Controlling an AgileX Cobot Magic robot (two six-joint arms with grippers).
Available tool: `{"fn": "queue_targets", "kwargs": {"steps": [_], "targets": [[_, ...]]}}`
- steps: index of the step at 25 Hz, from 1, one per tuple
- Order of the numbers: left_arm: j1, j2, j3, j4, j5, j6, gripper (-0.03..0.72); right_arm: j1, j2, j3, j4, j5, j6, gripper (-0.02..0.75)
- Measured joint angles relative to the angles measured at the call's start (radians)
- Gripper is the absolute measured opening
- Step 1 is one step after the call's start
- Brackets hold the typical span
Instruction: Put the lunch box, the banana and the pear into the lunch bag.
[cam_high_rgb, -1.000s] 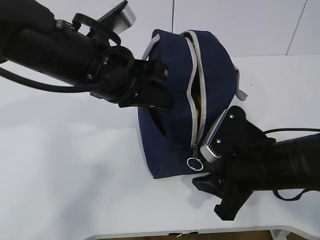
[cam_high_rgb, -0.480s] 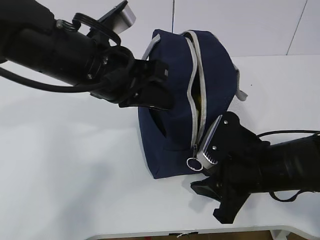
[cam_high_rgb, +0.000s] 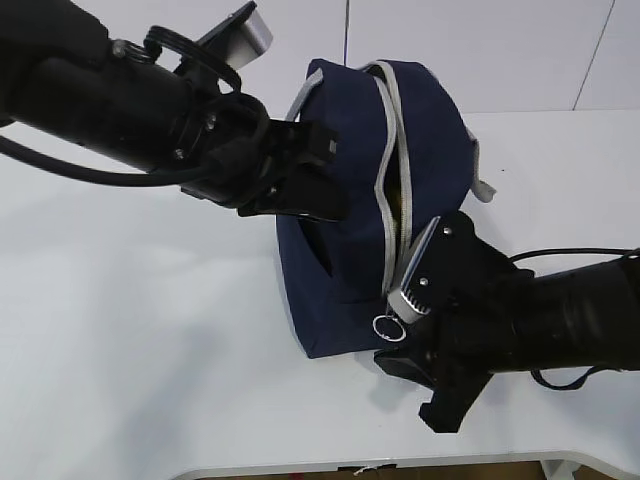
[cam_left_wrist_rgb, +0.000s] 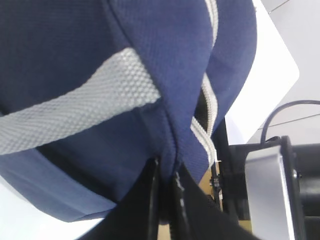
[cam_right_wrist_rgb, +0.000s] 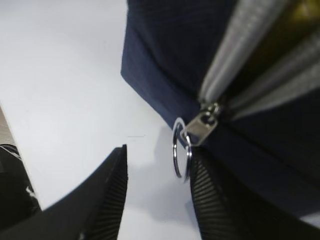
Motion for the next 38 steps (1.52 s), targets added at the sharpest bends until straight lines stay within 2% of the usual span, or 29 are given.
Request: {"fn": "queue_targets", "kwargs": {"steps": [12,18,21,38], "targets": [[0.0,0.0,0.0,0.0,0.004,0.0,-0.012,0.0,0.069,-0.053,0.0,0.046,0.0,0.354],[0.0,0.0,0.0,0.0,0.006,0.0,-0.012,0.0,0.069,-0.053,0.0,0.052,0.0,0.246],[0.0,0.0,0.0,0.0,0.006,0.0,-0.012,0.0,0.069,-0.053,0.0,0.052,0.0,0.221],[0.0,0.0,0.0,0.0,0.008,0.0,-0.012,0.0,0.069,-0.068,0.0,0.036,0.028,0.213]]}}
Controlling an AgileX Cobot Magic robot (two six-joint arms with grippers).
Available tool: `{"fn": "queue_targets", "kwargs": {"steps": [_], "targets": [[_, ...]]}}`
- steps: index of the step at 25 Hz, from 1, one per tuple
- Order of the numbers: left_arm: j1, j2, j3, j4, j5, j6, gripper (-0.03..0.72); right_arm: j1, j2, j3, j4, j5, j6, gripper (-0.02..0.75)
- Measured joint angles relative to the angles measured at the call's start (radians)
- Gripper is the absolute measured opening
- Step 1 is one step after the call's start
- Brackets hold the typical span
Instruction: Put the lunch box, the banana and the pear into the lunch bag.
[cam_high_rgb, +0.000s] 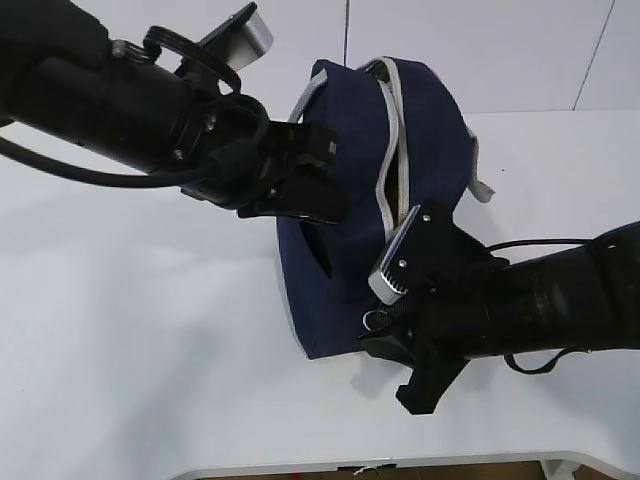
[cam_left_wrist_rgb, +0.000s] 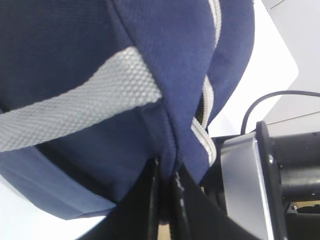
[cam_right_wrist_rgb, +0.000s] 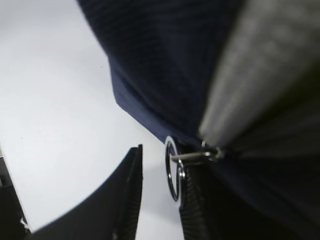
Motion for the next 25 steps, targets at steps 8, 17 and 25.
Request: {"fn": "queue_targets", "kwargs": {"steps": [8,17,25], "targets": [[0.0,0.0,0.0,0.0,0.0,0.0,-0.012,0.0,0.0,0.0,0.0,-0.013,0.016,0.027],[0.0,0.0,0.0,0.0,0.0,0.0,-0.012,0.0,-0.009,0.0,0.0,-0.032,0.066,0.018],[0.0,0.0,0.0,0.0,-0.011,0.0,-0.012,0.0,-0.086,0.0,-0.026,-0.099,0.191,0.018]]}}
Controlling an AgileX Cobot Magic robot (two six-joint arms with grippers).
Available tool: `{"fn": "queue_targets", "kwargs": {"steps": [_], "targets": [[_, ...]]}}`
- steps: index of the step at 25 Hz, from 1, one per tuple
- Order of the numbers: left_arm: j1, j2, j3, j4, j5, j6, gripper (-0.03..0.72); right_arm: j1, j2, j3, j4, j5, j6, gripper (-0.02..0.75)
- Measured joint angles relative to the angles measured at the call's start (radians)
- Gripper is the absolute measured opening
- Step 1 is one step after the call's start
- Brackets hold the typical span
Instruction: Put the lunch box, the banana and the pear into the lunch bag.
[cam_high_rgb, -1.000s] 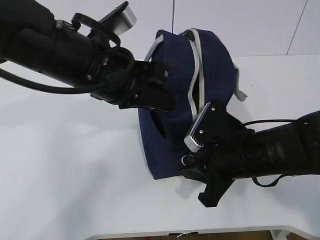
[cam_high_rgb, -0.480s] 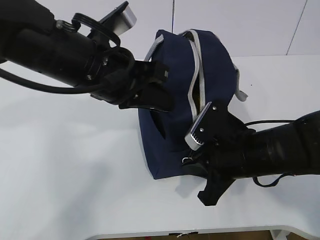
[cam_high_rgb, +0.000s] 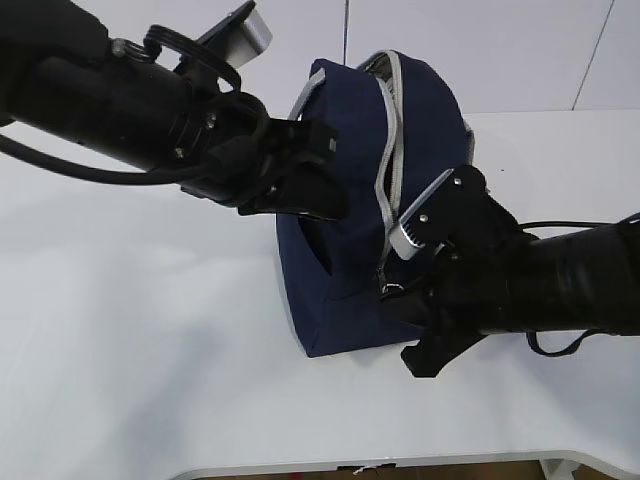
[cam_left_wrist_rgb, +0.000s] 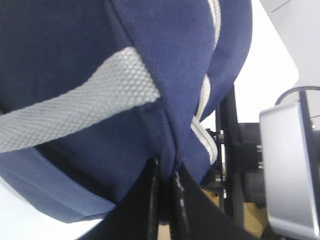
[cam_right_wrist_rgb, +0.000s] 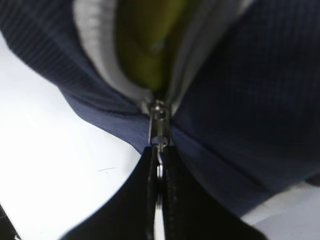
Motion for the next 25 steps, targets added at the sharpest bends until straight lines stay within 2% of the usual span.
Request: {"fn": "queue_targets", "kwargs": {"steps": [3,10,19,25], "targets": [[0.0,0.0,0.0,-0.002,0.0,0.0,-0.012,0.0,-0.016,0.0,-0.083,-0.001,0.094,0.018],[0.0,0.0,0.0,-0.003,-0.005,0.0,-0.012,0.0,-0.052,0.0,-0.41,0.079,0.413,0.018],[0.0,0.0,0.0,-0.003,-0.005,0.0,-0.013,0.0,-0.099,0.0,-0.714,0.149,0.745,0.018],[0.0,0.0,0.0,-0.003,-0.005,0.0,-0.013,0.0,-0.129,0.0,-0.803,0.174,0.869,0.018]]}}
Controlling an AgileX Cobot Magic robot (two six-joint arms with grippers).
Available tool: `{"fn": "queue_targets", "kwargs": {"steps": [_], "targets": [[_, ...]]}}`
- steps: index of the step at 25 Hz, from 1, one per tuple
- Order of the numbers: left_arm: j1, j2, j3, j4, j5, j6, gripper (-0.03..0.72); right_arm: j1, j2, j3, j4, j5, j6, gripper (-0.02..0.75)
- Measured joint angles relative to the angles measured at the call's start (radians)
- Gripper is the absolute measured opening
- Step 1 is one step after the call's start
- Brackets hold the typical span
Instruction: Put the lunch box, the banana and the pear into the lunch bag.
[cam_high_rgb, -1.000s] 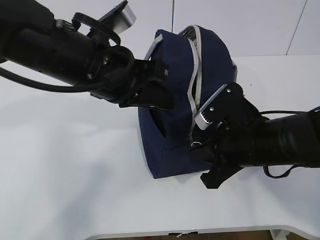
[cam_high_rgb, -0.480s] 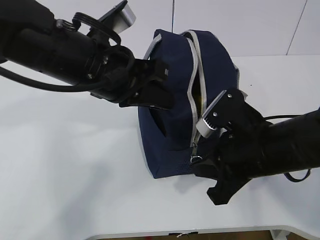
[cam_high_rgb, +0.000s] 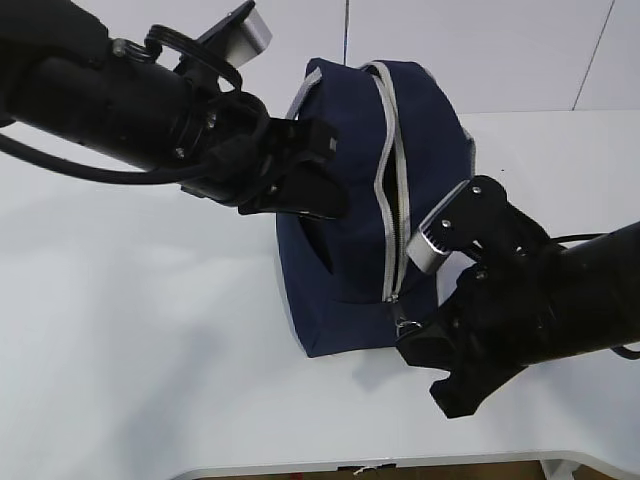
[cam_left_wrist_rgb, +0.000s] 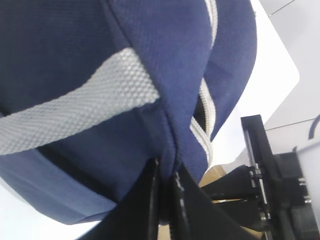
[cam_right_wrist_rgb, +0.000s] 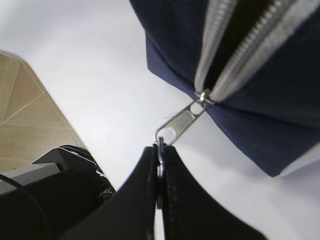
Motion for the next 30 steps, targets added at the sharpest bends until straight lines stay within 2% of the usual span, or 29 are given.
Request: {"fn": "queue_targets", "kwargs": {"steps": [9,15,25,30], "targets": [[0.0,0.0,0.0,0.0,0.0,0.0,-0.013,0.0,-0.042,0.0,-0.033,0.007,0.104,0.018],[0.0,0.0,0.0,0.0,0.0,0.0,-0.013,0.0,-0.05,-0.019,-0.192,0.036,0.276,0.018],[0.0,0.0,0.0,0.0,-0.002,0.0,-0.013,0.0,-0.05,-0.164,-0.45,0.181,0.515,0.018],[0.0,0.0,0.0,0.0,-0.002,0.0,-0.013,0.0,-0.05,-0.218,-0.53,0.237,0.585,0.018]]}}
